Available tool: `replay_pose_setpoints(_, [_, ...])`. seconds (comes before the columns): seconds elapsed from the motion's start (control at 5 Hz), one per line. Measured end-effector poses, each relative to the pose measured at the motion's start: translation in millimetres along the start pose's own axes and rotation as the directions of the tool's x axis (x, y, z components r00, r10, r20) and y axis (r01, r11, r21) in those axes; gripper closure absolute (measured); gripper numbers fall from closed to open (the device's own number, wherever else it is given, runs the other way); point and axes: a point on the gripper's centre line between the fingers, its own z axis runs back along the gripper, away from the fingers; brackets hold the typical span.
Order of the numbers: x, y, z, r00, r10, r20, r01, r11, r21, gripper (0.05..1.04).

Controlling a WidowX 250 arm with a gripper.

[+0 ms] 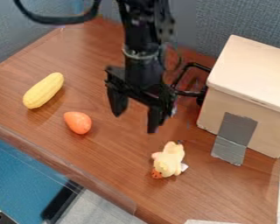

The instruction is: Opened the wooden drawer

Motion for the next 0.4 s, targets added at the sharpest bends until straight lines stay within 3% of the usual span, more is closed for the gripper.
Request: replay_pose_setpoints(0.4, [48.8,20.0,9.9,0.989,0.129,0.074,-0.125,0.991,-0.046,0.083])
